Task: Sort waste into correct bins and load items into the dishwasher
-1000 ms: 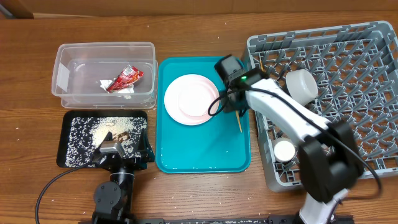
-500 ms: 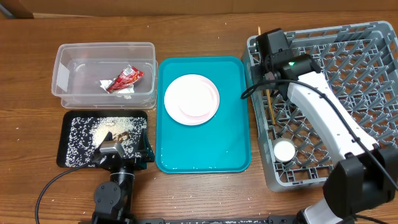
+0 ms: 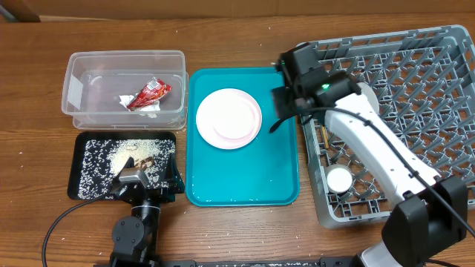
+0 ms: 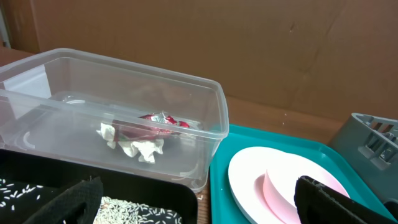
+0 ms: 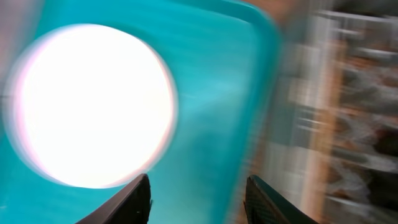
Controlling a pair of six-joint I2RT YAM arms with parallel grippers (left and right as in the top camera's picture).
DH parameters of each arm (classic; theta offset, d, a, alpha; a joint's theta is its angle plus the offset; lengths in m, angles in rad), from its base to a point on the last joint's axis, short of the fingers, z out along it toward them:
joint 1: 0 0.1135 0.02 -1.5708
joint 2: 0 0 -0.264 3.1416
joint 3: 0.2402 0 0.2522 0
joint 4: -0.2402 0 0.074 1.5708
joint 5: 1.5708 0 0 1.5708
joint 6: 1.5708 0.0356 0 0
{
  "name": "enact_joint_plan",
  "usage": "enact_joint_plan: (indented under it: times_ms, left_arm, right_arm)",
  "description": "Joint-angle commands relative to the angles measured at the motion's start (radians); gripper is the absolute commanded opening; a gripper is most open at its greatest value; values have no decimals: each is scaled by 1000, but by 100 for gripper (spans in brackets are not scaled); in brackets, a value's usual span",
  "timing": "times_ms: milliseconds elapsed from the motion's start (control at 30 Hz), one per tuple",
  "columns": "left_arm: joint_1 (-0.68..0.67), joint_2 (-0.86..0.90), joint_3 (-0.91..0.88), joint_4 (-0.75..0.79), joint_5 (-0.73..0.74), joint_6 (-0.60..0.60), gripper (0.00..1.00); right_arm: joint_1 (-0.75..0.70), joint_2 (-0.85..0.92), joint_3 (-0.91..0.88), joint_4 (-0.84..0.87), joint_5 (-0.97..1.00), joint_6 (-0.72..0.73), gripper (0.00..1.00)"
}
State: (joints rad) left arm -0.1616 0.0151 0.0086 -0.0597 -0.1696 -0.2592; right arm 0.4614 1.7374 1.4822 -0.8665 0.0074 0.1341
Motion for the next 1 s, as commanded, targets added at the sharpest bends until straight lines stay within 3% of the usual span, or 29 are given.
enact_joint_plan:
  times_ms: [0, 433, 467, 500, 533, 567, 600, 800, 967]
  left_arm:
    - [8, -9, -4, 3, -14, -3, 100]
    - [8, -9, -4, 3, -14, -3, 100]
    - [8, -9, -4, 3, -14, -3, 100]
    - [8, -9, -4, 3, -14, -3, 100]
    - [8, -9, -4, 3, -14, -3, 100]
    - [8, -9, -4, 3, -14, -3, 100]
    - [8, -9, -4, 3, -14, -3, 100]
    - [8, -9, -4, 3, -14, -3, 100]
    - [8, -9, -4, 3, -14, -3, 100]
  right_arm:
    - [31, -10, 10, 38, -122, 203, 52]
    - [87, 264, 10, 129, -27, 473, 52]
    - [87, 277, 10, 129, -27, 473, 50]
    - [87, 289, 10, 129, -29, 473, 41]
    - [87, 298, 10, 127, -36, 472, 29]
    - [87, 300, 10, 119, -42, 473, 10]
    - [87, 299, 10, 112, -45, 472, 4]
    - [77, 209, 12, 101, -15, 461, 4]
    - [39, 19, 12, 68, 169, 460, 4]
